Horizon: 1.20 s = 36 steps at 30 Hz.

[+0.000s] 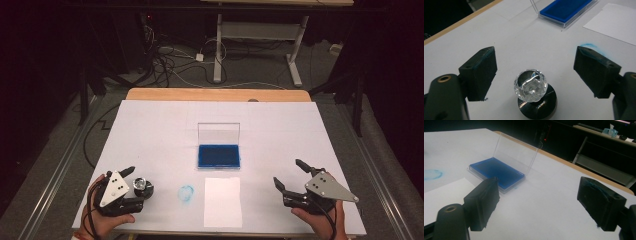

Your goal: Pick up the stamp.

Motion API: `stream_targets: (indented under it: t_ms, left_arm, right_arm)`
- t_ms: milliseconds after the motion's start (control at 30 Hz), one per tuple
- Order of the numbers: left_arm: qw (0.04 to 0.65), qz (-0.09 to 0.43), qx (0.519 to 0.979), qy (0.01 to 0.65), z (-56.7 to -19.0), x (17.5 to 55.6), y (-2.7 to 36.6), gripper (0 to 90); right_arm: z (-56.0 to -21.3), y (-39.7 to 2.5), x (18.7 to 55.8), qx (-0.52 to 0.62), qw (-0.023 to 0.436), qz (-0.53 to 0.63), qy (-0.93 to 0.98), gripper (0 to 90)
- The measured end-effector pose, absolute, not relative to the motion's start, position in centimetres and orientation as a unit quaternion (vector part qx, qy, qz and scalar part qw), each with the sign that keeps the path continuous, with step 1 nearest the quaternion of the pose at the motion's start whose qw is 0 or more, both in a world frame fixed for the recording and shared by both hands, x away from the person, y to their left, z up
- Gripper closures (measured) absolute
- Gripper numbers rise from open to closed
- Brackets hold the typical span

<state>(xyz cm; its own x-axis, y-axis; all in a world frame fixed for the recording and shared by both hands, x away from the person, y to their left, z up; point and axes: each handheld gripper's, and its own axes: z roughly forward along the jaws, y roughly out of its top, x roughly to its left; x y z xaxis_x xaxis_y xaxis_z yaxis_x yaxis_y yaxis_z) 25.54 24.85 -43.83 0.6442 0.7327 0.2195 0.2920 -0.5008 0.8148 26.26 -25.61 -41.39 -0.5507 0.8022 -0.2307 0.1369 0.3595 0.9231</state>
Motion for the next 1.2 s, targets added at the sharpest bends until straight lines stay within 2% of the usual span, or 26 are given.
stream_targets:
  t_ms: [400,433,733,767,1200]
  left_arm:
    - [0.359,0.279,0.834,0.314,-43.4,25.5,25.3,18.5]
    - [0.354,0.259,0.837,0.328,-43.2,25.6,25.8,18.6]
    - [0.324,0.235,0.839,0.369,-41.9,26.6,28.5,20.1]
    - [0.324,0.215,0.841,0.376,-42.0,27.1,28.8,20.1]
    - [0.287,0.148,0.877,0.355,-42.9,28.9,26.4,19.7]
  right_arm:
    - [-41.4,-24.9,26.1,0.299,0.359,0.461,0.755,18.6]
    - [-41.6,-24.8,26.2,0.299,0.356,0.457,0.758,18.7]
    - [-42.3,-24.3,27.0,0.296,0.34,0.441,0.776,18.8]
    - [-42.5,-24.2,27.1,0.297,0.338,0.435,0.779,18.8]
    - [-43.1,-23.9,27.1,0.297,0.331,0.416,0.793,19.2]
